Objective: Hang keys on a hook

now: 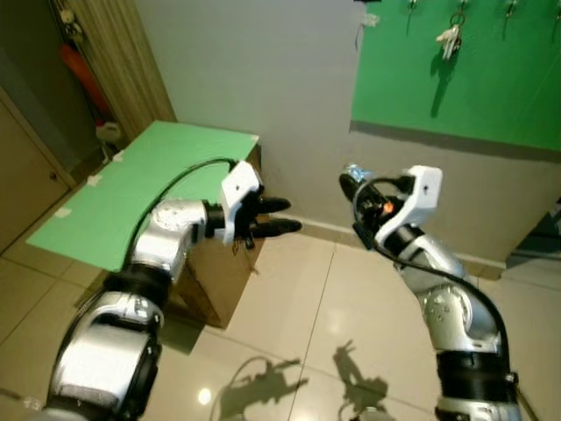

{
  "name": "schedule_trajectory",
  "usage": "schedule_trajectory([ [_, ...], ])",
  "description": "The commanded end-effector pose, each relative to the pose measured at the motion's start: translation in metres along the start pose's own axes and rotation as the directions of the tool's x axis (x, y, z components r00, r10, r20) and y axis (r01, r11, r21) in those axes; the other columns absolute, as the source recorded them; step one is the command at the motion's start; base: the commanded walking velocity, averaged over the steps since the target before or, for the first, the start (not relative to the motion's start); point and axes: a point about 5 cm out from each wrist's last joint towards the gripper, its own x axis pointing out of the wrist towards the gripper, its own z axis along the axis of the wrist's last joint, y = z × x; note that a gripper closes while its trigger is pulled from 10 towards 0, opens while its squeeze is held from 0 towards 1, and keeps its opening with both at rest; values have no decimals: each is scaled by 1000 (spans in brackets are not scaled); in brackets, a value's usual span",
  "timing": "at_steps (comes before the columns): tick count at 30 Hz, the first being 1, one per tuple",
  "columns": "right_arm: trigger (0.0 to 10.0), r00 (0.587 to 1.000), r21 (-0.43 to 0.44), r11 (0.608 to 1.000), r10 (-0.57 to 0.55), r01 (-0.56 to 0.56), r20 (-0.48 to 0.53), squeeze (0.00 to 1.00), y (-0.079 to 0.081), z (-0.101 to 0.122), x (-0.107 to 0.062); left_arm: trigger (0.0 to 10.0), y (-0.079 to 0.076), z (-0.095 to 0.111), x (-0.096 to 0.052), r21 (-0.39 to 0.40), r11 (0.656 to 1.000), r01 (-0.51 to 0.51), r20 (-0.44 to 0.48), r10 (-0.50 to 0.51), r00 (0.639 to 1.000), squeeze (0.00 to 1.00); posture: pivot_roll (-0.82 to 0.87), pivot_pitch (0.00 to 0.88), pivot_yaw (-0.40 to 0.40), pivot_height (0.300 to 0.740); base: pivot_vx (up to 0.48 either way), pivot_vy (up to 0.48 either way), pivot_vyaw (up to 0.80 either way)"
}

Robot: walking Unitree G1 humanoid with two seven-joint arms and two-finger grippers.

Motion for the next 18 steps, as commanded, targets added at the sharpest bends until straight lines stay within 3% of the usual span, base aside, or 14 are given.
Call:
schedule_trajectory([
  [1, 0, 996, 90, 992, -88, 88, -6, 0, -7, -11, -3, 10000, 9, -2, -5, -63, 986, -154, 20, 155, 988, 0, -170, 0, 114, 740, 0, 0, 0],
  [3, 0, 990, 172, 977, -137, 130, 31, 0, -9, -10, -3, 10000, 18, -13, -6, -176, 910, -376, 10, 383, 924, 0, -173, 0, 118, 740, 0, 0, 0],
  [4, 0, 990, 172, 977, -137, 130, 31, 0, -9, -10, -3, 10000, 18, -13, -6, -176, 910, -376, 10, 383, 924, 0, -173, 0, 118, 740, 0, 0, 0],
  [6, 0, 973, 287, 937, -224, 199, 55, 0, -18, -10, -5, 10000, 16, -32, -10, -288, 802, -523, -29, 539, 842, 0, -170, 0, 114, 740, 0, 0, 0],
  [7, 0, 970, 307, 929, -236, 208, 56, 0, -20, -10, -5, 10000, 15, -34, -10, -293, 786, -544, -34, 560, 828, 0, -169, 0, 113, 740, 0, 0, 0],
  [13, 0, 973, 330, 926, -219, 184, 74, 0, -16, -6, -6, 10000, 2, -37, -4, -267, 779, -568, -4, 588, 809, 0, -158, 0, 105, 740, 0, 0, 0],
  [14, 0, 975, 280, 943, -208, 178, 79, 0, -15, -4, -4, 10000, -1, -35, -2, -231, 786, -574, 9, 591, 806, 0, -156, 0, 102, 740, 0, 0, 0],
  [18, 0, 976, 254, 952, -200, 174, 82, 0, -14, -2, -2, 10000, -2, -34, 0, -210, 777, -594, 16, 610, 792, 0, -155, 0, 97, 740, 0, 0, 0],
])
